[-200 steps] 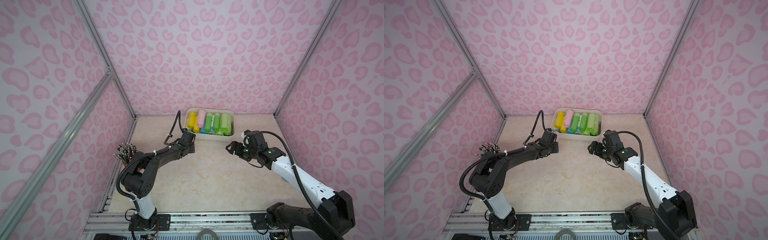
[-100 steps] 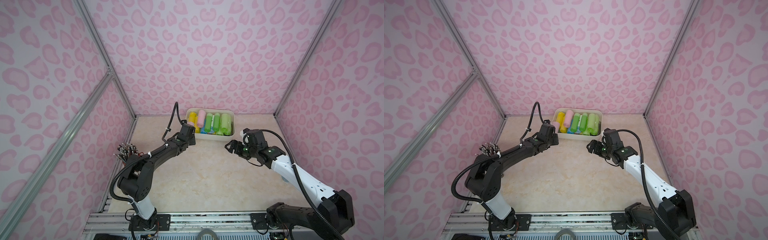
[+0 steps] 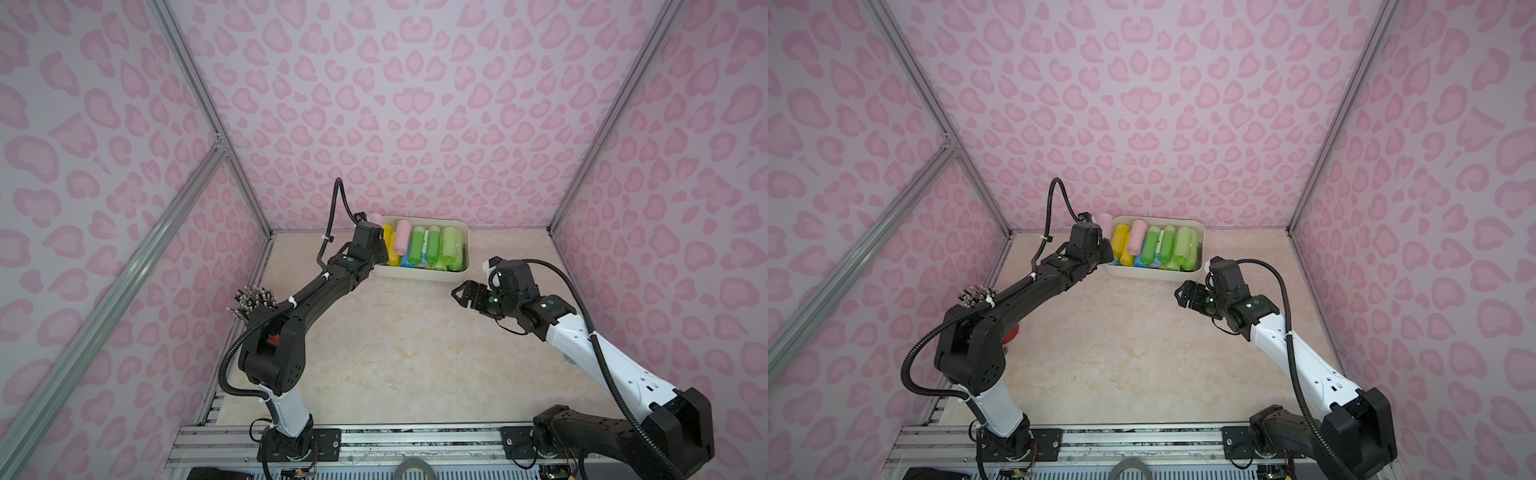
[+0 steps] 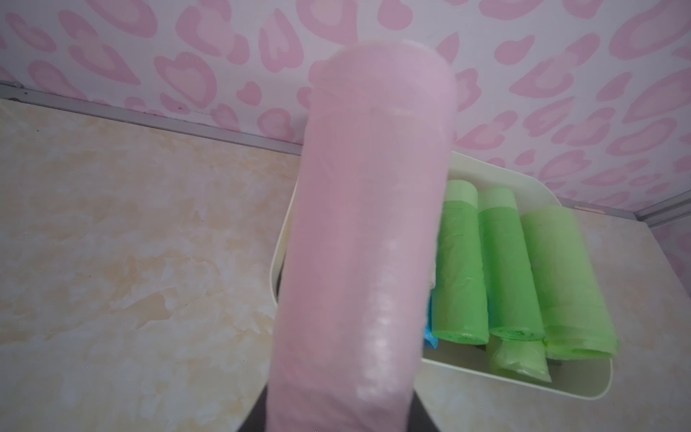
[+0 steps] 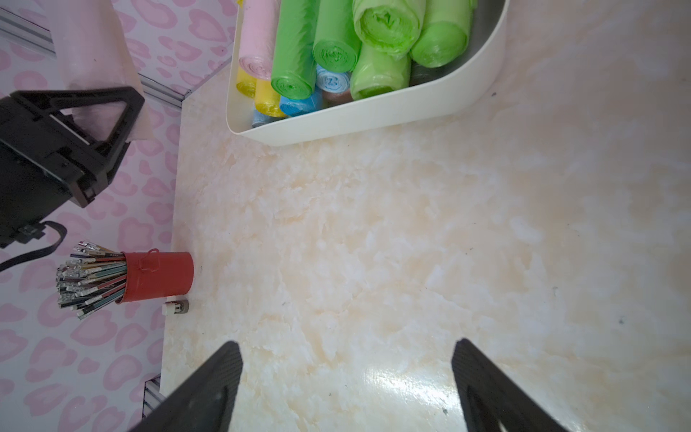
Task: Put the roll of trash bags into the storage box
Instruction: Place the roll of trash bags in the storage box.
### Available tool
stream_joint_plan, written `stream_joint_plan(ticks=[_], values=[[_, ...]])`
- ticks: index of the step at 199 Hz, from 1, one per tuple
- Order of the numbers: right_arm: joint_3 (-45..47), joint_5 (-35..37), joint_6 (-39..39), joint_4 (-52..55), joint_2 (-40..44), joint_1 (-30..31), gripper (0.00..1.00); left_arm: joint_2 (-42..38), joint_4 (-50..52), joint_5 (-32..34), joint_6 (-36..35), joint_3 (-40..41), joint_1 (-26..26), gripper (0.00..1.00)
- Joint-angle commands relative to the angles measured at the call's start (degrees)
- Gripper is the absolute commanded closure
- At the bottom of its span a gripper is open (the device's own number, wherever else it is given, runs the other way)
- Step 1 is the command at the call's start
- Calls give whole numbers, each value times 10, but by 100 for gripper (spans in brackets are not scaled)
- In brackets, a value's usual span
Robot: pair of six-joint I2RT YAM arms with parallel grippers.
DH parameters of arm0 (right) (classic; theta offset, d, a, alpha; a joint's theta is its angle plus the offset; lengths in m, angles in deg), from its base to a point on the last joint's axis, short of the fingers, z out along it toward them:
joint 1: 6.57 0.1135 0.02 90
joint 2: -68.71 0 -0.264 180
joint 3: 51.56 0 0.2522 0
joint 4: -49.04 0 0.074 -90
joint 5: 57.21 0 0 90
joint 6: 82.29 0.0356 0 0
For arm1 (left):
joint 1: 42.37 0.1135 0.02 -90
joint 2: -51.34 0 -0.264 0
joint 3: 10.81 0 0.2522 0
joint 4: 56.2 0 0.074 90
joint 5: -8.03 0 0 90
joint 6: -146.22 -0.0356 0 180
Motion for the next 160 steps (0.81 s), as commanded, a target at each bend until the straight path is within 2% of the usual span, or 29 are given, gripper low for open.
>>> stream_joint_plan(ticks=[1,41,160], values=[[10,20,-10,10,11,0,10,18,-20,-3,-10,-32,5,75],[20,36,-13,24,31,-1,10,74,-12,-27,-16,-103,14,75],[29,60,-16,38,42,-7,10,279,103,-85,-33,-359,26,73]])
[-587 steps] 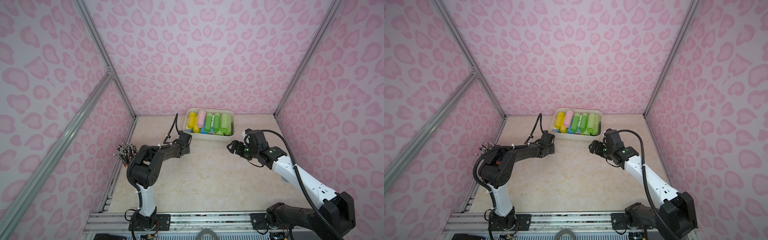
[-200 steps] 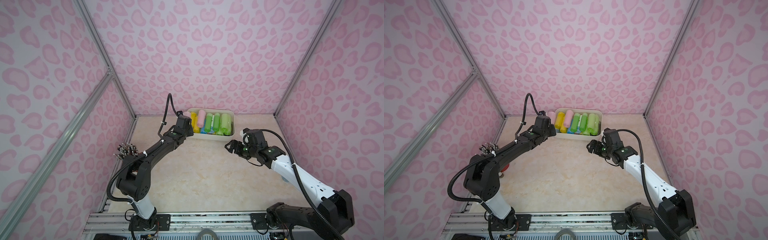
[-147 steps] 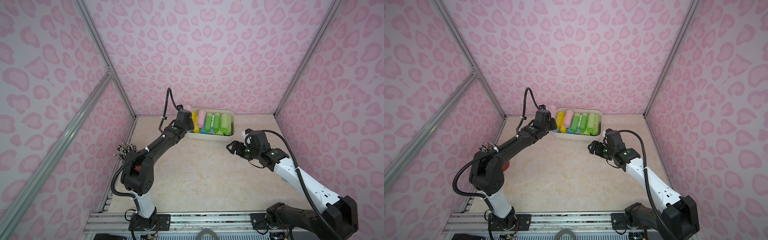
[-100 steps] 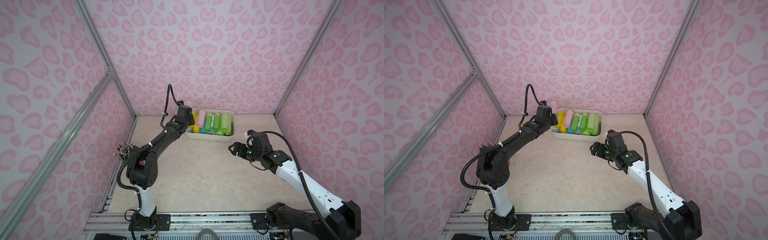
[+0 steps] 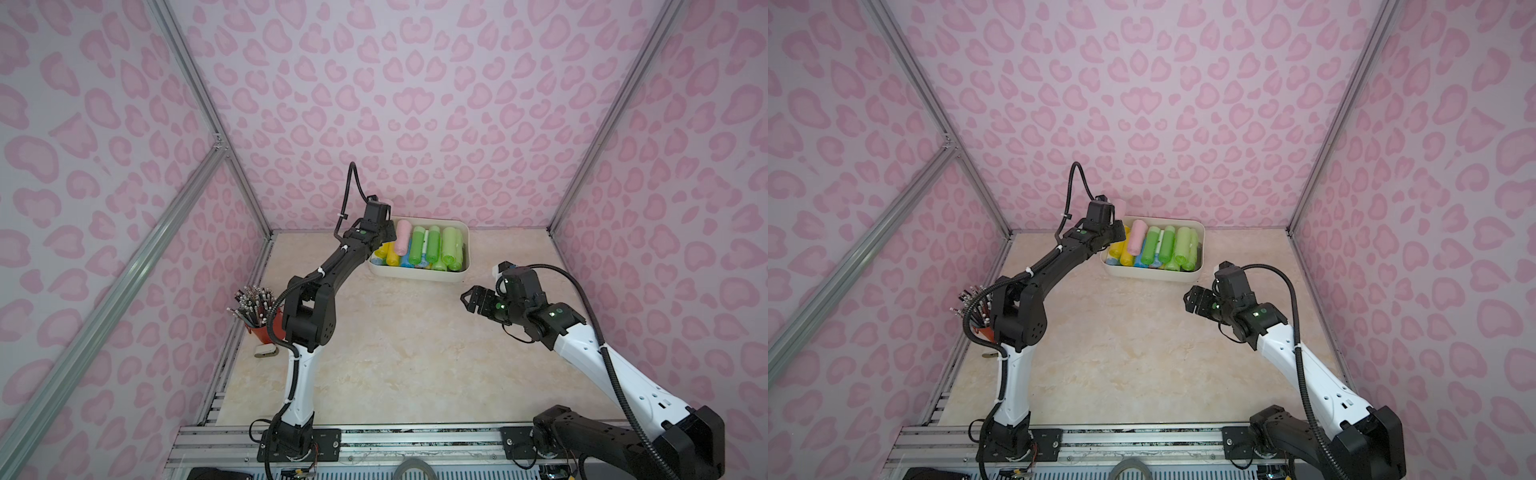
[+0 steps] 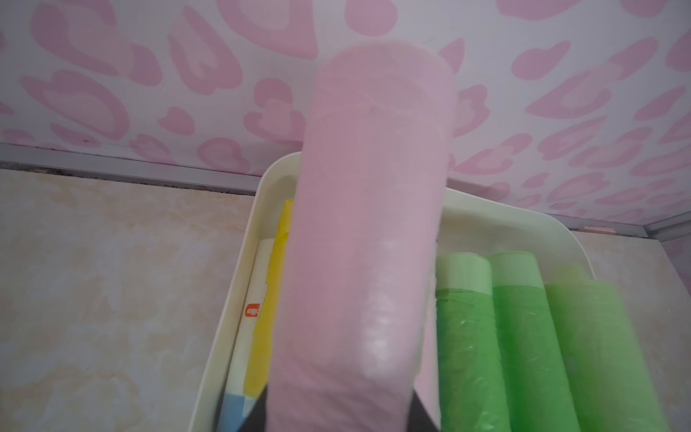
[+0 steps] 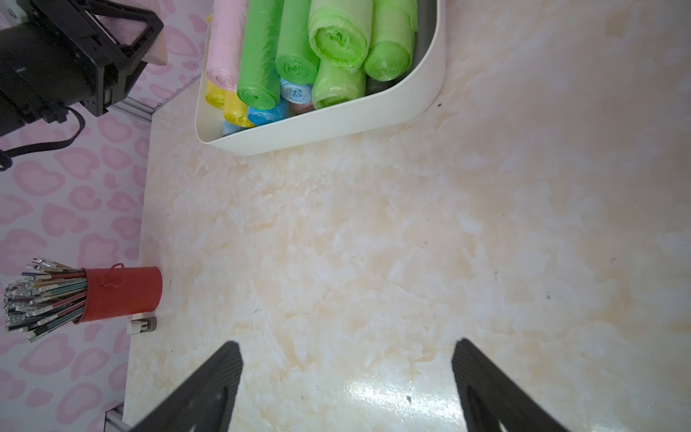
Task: Put the roll of trash bags into the storage box
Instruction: Place the roll of trash bags in the storage box.
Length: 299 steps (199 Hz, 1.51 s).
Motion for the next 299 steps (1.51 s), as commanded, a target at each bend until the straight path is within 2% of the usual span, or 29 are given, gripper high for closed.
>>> stream_joint_plan(ticks=[1,30,54,121,156,175,199,229,236,262,299], values=[[6,7,-8,11,1,-2,10,22,19,-13,-6,-38,0,73],[11,15,-8,16,5,-6,10,47,25,-21,0,-52,0,71],[11,14,-12,16,7,-8,10,56,27,-20,1,-55,1,64],[7,15,-15,17,7,-10,10,52,39,-13,0,-55,5,54],[12,15,-11,18,13,-10,10,35,27,-18,3,-25,5,47],[17,16,-8,18,21,-10,10,26,18,-17,5,-3,4,39],[23,22,-5,19,33,-10,10,-18,2,-12,15,37,0,25],[27,28,-5,20,40,-10,10,-84,-45,2,29,124,-3,7],[27,29,-5,19,40,-10,10,-96,-51,7,32,137,-3,0],[20,35,-14,28,35,-11,10,-132,-48,33,39,166,-3,0],[-2,89,-39,47,29,-15,10,-214,-67,78,38,247,-2,0]])
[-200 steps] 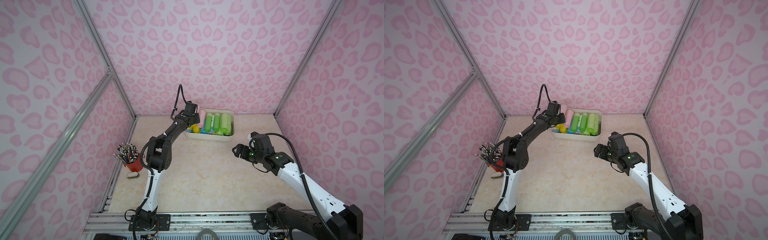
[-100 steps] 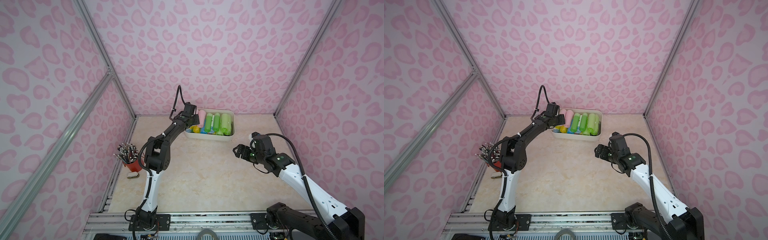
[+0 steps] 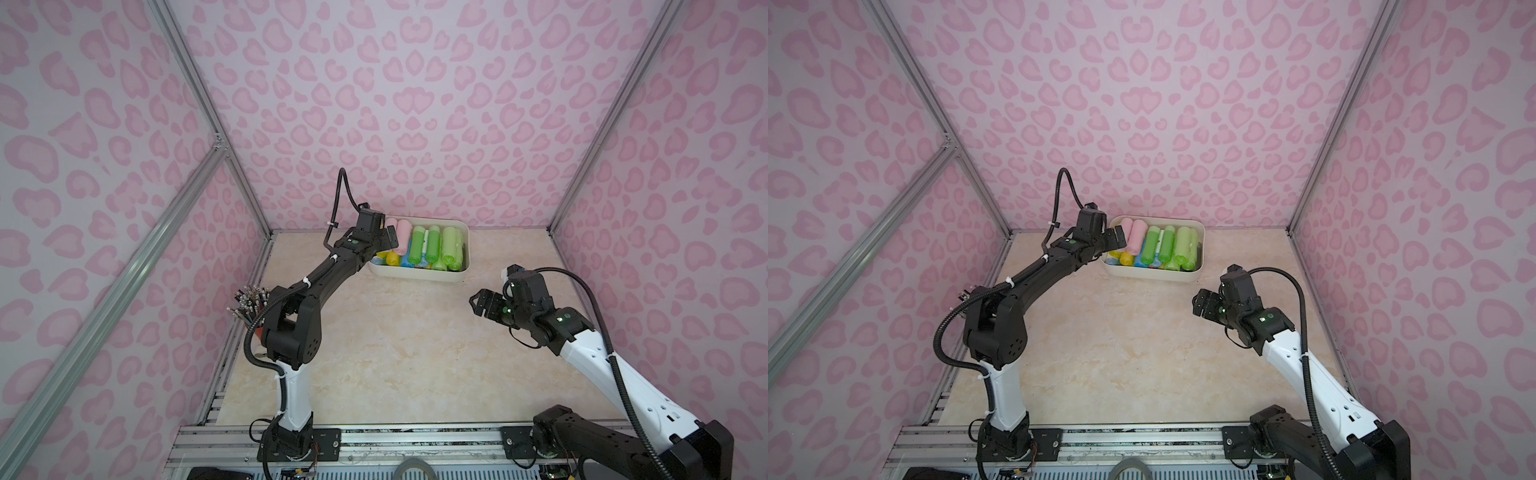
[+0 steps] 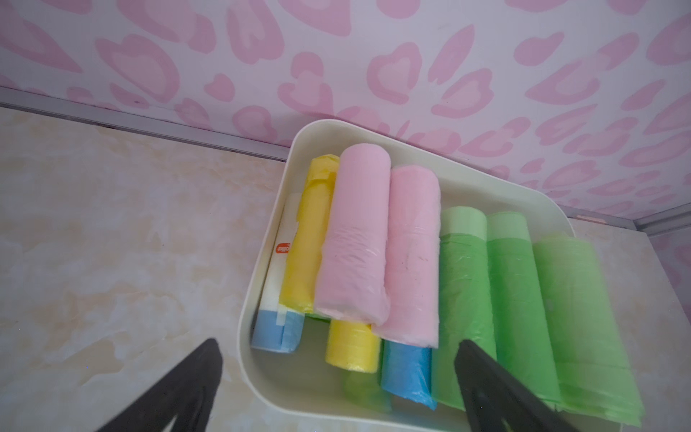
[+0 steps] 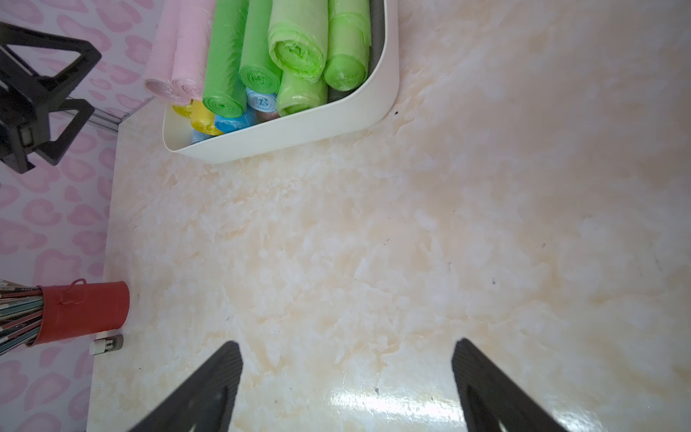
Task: Put the roll of trash bags into the storage box
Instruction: Place the roll of trash bags in the storage box.
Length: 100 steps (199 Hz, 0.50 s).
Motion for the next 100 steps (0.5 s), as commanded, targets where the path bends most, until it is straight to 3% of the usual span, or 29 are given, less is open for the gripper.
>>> stream_joint_plan(ticks=[1,43,75,100], values=[[-8,46,-22,13,-4,-1,10,-50,-37,49,3,44,0,0],[7,177,-76,-67,-10,-19,10,-207,-160,127,-8,250,30,0],[70,273,-157,-200,-3,-57,10,-291,-232,151,-7,380,117,0],[117,273,-157,-272,-16,-109,10,-342,-298,168,-21,473,180,1]])
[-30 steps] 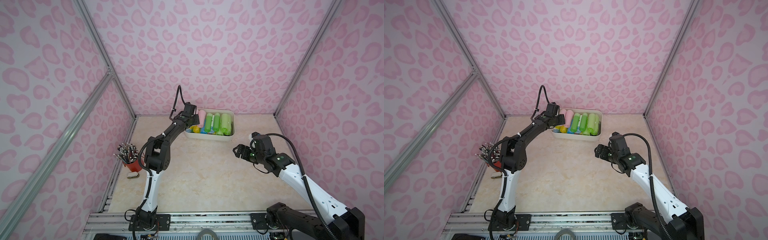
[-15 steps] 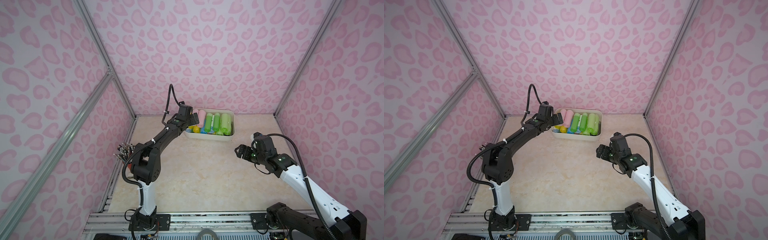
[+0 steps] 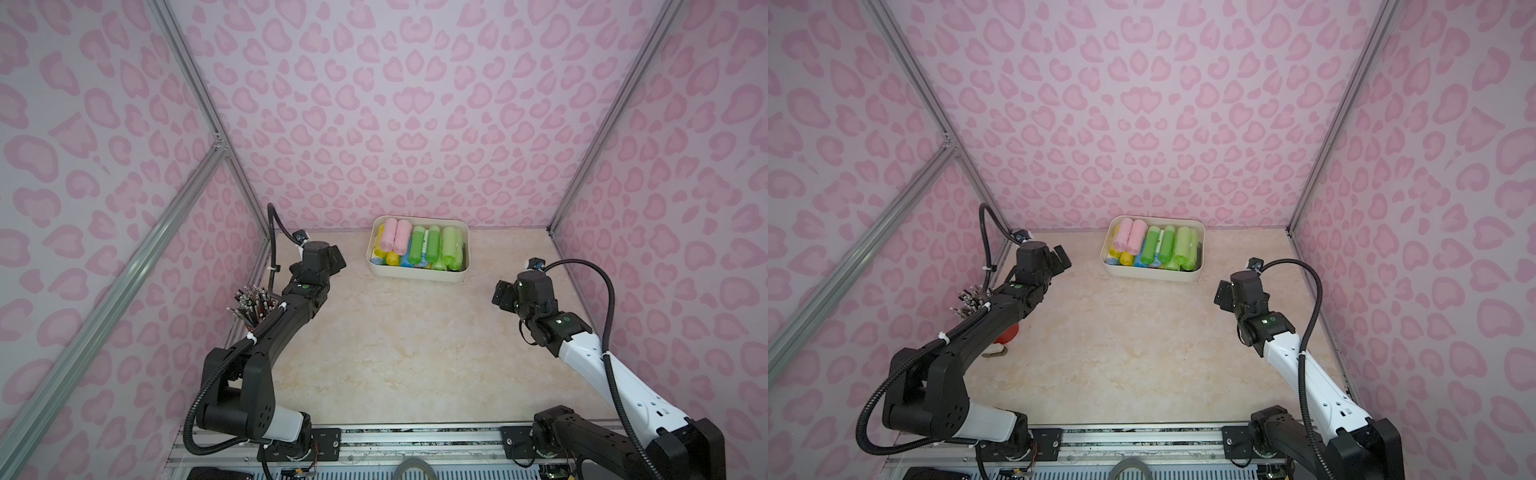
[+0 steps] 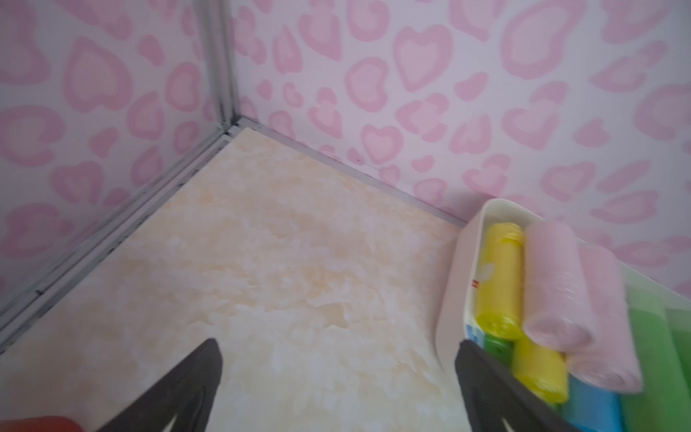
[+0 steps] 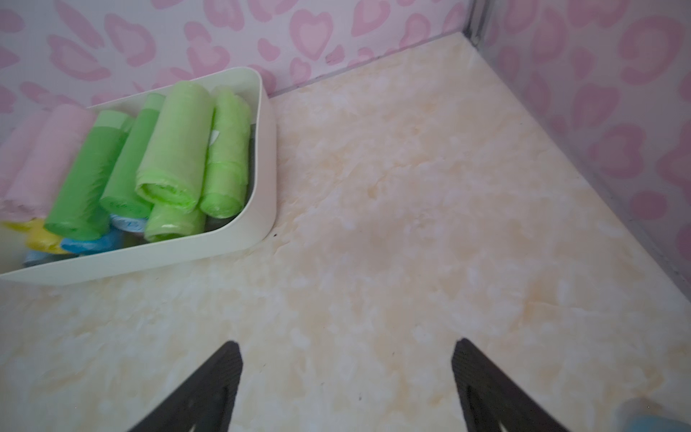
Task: Put the roll of trash bags into the storage box
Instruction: Place the roll of trash bags in the storage box, then reset both arms
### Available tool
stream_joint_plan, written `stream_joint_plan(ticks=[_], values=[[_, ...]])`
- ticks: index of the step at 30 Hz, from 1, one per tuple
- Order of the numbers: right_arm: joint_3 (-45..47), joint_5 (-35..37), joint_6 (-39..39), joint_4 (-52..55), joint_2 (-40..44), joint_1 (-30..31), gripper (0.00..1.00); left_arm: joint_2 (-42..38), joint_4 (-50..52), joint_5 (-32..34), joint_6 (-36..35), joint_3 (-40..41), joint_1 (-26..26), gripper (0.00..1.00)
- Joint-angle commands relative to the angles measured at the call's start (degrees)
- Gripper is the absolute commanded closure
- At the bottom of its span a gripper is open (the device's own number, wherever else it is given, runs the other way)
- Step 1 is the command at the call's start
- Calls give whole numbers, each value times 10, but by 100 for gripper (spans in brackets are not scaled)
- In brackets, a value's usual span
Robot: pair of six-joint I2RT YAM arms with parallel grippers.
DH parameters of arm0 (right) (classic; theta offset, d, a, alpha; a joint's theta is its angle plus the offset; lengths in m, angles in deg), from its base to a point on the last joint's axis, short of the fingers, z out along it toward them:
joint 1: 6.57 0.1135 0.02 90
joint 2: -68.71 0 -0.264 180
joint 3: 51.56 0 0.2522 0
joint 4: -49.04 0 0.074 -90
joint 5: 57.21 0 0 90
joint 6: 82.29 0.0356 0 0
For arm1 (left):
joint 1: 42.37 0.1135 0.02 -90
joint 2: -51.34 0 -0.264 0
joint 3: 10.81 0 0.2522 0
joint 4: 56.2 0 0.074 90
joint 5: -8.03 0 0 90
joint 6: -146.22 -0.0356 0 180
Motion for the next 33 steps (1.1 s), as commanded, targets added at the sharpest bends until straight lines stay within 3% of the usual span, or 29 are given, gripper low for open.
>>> stream_joint_plan(ticks=[1,6,13,20,21,27,33], values=[[33,48,-34,-104,-11,-40,10,-39,-109,39,-18,69,37,0],[89,48,-34,-168,-18,-100,10,-64,-251,69,-58,187,89,0],[173,48,-34,-307,-53,-118,10,-13,-348,42,-88,246,110,0],[173,48,-34,-326,-126,-120,10,15,-350,13,-121,239,96,0],[165,145,-80,-312,-131,-121,10,18,-349,11,-125,237,96,0],[177,149,-89,-339,-125,-122,10,29,-347,-13,-148,231,90,0],[189,154,-94,-364,-121,-123,10,-2,-348,7,-162,242,76,0]])
